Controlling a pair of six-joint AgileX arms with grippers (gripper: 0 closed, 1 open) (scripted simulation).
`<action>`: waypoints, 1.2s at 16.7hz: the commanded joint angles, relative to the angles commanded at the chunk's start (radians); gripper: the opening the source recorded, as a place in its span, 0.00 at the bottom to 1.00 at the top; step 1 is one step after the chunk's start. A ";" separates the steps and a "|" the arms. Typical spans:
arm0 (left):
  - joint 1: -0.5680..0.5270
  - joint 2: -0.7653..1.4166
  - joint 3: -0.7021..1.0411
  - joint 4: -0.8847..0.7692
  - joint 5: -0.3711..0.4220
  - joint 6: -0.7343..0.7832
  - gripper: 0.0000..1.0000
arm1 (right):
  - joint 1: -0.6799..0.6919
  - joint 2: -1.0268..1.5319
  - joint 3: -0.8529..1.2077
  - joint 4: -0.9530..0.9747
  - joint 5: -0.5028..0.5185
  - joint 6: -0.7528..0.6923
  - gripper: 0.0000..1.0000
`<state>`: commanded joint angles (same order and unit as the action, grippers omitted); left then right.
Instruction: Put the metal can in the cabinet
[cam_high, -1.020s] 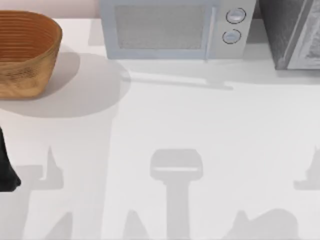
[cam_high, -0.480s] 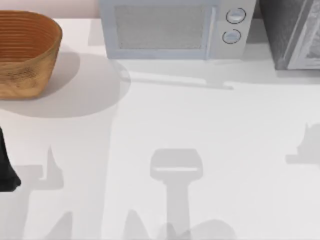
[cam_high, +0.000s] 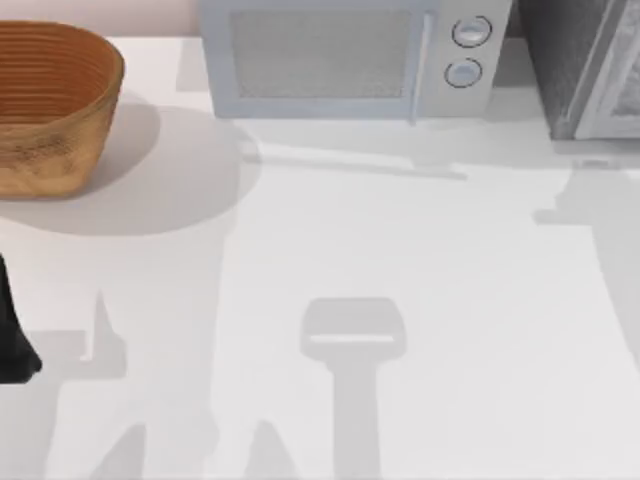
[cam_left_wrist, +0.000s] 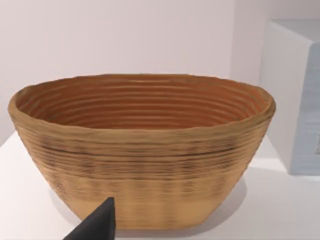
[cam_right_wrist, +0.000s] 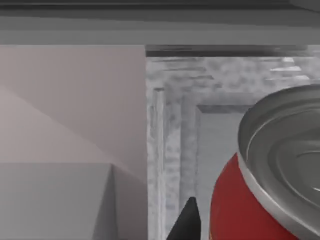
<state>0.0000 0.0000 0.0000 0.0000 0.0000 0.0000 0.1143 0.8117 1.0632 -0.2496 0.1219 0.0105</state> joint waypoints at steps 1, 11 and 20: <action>0.000 0.000 0.000 0.000 0.000 0.000 1.00 | 0.009 0.065 0.084 -0.021 0.009 0.001 0.00; 0.000 0.000 0.000 0.000 0.000 0.000 1.00 | 0.069 0.504 0.665 -0.166 0.072 0.007 0.00; 0.000 0.000 0.000 0.000 0.000 0.000 1.00 | 0.065 0.532 0.713 -0.172 0.070 0.010 0.00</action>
<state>0.0000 0.0000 0.0000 0.0000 0.0000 0.0000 0.1794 1.3441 1.7763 -0.4212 0.1922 0.0209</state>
